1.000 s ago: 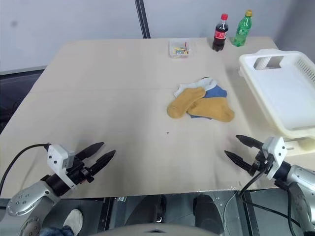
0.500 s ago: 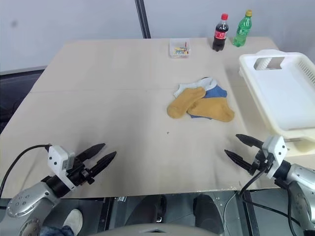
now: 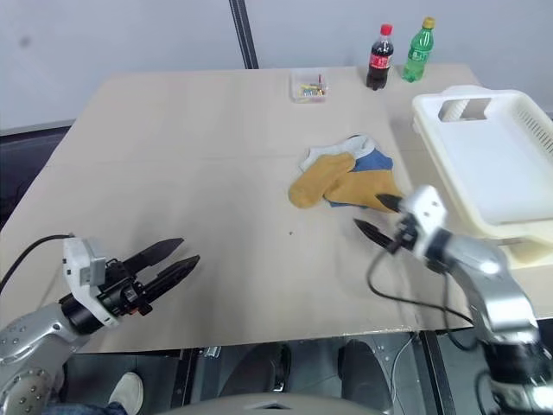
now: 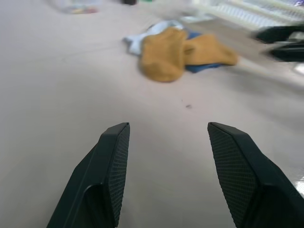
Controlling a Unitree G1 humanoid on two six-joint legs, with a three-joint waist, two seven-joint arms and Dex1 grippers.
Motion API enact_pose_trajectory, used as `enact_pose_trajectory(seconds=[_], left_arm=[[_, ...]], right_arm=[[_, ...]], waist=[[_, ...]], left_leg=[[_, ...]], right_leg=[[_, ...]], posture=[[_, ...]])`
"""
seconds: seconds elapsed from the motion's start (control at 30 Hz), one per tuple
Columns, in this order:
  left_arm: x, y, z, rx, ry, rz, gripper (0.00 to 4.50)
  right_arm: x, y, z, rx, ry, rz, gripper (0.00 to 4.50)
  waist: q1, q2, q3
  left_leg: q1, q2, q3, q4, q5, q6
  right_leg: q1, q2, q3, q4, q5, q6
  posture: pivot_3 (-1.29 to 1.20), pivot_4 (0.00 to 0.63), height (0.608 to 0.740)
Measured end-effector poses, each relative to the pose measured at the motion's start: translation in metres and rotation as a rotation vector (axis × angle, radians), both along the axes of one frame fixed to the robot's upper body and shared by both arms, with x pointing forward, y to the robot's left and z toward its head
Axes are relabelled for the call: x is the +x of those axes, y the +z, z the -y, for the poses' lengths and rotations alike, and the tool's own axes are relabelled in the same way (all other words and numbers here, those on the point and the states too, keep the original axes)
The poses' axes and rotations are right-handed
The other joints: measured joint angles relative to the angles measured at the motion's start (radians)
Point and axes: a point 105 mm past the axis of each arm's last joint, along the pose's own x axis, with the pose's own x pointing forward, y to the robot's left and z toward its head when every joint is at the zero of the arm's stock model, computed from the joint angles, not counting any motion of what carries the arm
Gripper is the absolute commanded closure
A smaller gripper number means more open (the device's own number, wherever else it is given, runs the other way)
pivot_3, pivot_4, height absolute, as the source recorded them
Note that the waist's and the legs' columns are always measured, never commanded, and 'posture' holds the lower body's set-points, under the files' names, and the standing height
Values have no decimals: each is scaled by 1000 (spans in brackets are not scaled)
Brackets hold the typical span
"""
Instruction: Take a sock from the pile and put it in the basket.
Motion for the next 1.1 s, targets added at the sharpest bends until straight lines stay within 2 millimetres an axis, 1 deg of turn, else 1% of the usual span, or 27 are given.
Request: enact_pose_trajectory(seconds=[0.03, 0.07, 0.13, 0.17, 0.2, 0.3, 0.37, 0.47, 0.5, 0.53, 0.63, 0.67, 0.7, 0.8, 0.93, 1.0, 1.03, 1.1], left_arm=[[0, 1, -1, -1, 1, 1, 1701], [-1, -1, -3, 3, 7, -16, 1701], [0, 1, -3, 6, 3, -14, 1701], [0, 2, -3, 6, 0, -11, 1701], [0, 2, -3, 7, 0, -10, 1701], [0, 1, -2, 6, -3, -12, 1701], [-1, 0, -2, 8, 0, -18, 1701], [0, -1, -2, 12, 9, -16, 1701], [0, -1, -3, 13, 11, -17, 1701], [0, -1, -3, 13, 12, -18, 1701], [-2, -3, -3, 10, 18, -25, 1701], [-3, -4, -4, 8, 21, -28, 1701], [-4, -5, -4, 5, 25, -33, 1701], [-5, -7, -5, 0, 34, -38, 1701], [-5, -7, -4, 2, 37, -32, 1701], [-5, -6, -3, 3, 35, -26, 1701], [-4, -4, -2, 5, 33, -21, 1701], [-5, -3, -1, 7, 30, -17, 1701]], right_arm=[[2, -1, -5, -3, 2, -7, 871], [10, -5, -16, -15, 3, -22, 871], [21, -11, -35, -52, 14, -35, 871], [24, -12, -40, -62, 16, -35, 871], [32, -16, -51, -86, 15, -38, 871], [45, -22, -64, -110, 0, -54, 871], [54, -29, -73, -139, -7, -82, 871], [60, -36, -79, -189, -13, -100, 1583], [61, -39, -79, -195, -16, -105, 1983], [61, -39, -80, -197, -16, -106, 2506], [58, -41, -83, -215, 3, -96, 3971], [56, -41, -84, -220, 9, -91, 4399], [54, -41, -85, -222, 16, -88, 4464], [49, -40, -88, -223, 35, -88, 4464], [41, -32, -96, -197, 51, -97, 4464], [29, -32, -100, -164, 58, -167, 4464], [21, -34, -103, -159, 74, -212, 4464], [-4, -46, -107, -191, 131, -324, 4464]], waist=[[6, 0, 0], [10, 0, 0], [7, 0, 0], [6, 0, 0], [5, 0, 0], [3, 0, 0], [1, 0, 0], [3, 0, 0], [4, 0, 0], [3, 0, 0], [1, 0, 0], [1, 0, 0], [1, 0, 0], [0, 0, 0], [0, 0, 0], [1, 0, 0], [2, 0, 0], [3, 0, 0]], left_leg=[[-1, -1, -1, 0, 0, 0], [-3, -2, -2, 0, 2, -4], [-4, -3, 0, 0, 2, -4], [-4, -3, 0, 0, 2, -4], [-3, -3, 0, 0, 2, -4], [-3, -2, 0, 0, 2, -4], [-2, -1, 0, 0, 2, -4], [-3, -2, -1, 0, 2, -4], [-3, -2, -1, 0, 2, -4], [-3, -2, 0, 0, 2, -4], [-3, -2, 0, 0, 2, -4], [-3, -2, 0, 0, 2, -4], [-3, -2, 0, -1, 2, -3], [-3, -2, 0, -1, 1, -1], [-3, -2, -1, -1, 1, -1], [-3, -1, -1, -1, 0, -1], [-4, -1, -1, -1, 0, -1], [-5, -2, -1, -1, 0, -1]], right_leg=[[0, 0, -1, -1, 0, 0], [0, -1, -1, -3, 0, 0], [-2, -2, 0, -3, 0, 0], [-2, -2, 0, -3, 0, 0], [-2, -2, 0, -3, 0, 0], [-2, -1, 0, -1, 0, 0], [-3, 0, 0, 0, 0, 0], [-3, -1, -1, 0, 0, 0], [-3, -1, -1, 0, 0, 0], [-3, -1, 0, 0, 0, 0], [-3, -1, 0, 0, 0, 0], [-3, -1, 0, 0, 0, 0], [-3, -1, 0, 0, 0, 0], [-3, -1, 0, 0, 0, 0], [-3, -1, 0, 0, 0, 0], [-4, -1, 0, 0, 0, 0], [-5, -1, 0, 0, 0, 0], [-7, -2, 0, 0, 0, 0]], posture=[[0, 150, 740], [0, 150, 740], [0, 150, 740], [0, 150, 740], [0, 150, 740], [0, 150, 740], [0, 150, 740], [0, 150, 740], [0, 150, 740], [0, 150, 740], [0, 150, 740], [0, 150, 740], [0, 150, 740], [0, 150, 740], [0, 150, 740], [0, 150, 740], [0, 150, 740], [0, 150, 740]])
